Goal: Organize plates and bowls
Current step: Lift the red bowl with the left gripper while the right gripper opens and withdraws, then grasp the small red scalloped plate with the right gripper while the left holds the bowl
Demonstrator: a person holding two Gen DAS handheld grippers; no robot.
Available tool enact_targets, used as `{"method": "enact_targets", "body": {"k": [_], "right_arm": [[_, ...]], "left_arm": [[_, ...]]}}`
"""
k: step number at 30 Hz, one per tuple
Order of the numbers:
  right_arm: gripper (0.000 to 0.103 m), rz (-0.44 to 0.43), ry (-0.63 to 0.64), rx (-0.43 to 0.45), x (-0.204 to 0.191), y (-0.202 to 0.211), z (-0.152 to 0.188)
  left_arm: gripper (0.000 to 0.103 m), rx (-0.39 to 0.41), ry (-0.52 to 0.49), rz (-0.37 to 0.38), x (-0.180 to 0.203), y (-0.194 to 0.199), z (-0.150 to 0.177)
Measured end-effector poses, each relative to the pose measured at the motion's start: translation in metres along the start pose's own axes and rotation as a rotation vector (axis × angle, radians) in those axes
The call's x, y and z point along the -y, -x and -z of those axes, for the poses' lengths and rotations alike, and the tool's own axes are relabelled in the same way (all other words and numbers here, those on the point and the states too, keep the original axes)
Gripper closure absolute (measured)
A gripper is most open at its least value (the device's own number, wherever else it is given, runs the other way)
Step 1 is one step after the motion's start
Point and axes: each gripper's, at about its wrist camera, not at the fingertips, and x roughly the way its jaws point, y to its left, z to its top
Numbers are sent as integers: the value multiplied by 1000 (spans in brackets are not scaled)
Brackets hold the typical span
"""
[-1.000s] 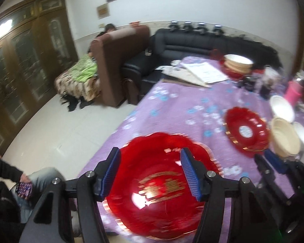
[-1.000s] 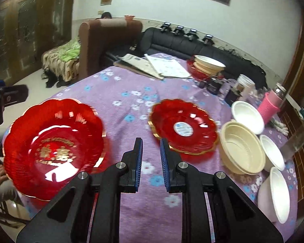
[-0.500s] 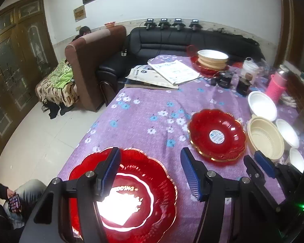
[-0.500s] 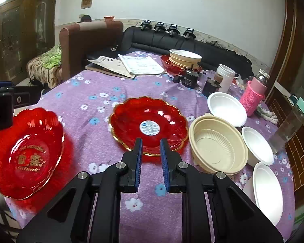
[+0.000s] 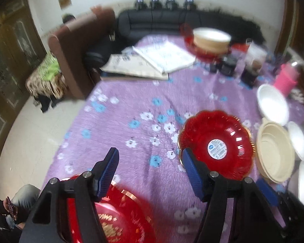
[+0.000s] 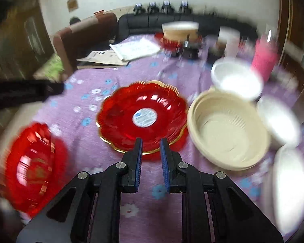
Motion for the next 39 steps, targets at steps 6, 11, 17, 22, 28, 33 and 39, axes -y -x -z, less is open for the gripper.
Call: {"method": "enact_targets", "body": {"k": [6, 11, 17, 22, 28, 33, 39], "right_arm": [[85, -171, -237, -85, 46, -29, -4], [85, -307, -372, -155, 62, -49, -3], [84, -391, -467, -211, 65, -63, -12], [84, -384, -523, -245, 72, -65, -6], [78, -369, -544, -240, 73, -64, -4], [60, -380, -619, -268, 79, -72, 0], [60, -349, -633, -251, 75, -79, -5]], "left_arm": [[38, -132, -18, -7, 12, -50, -17], [38, -208, 9, 37, 17, -75, -25], [38, -277, 32, 65, 16, -93, -27], [38, -305, 71, 97, 12, -97, -24], [38, -339, 74, 183, 21, -99, -19], [37, -351, 75, 192, 26, -103, -22], [37, -357, 63, 196, 27, -106, -26]]}}
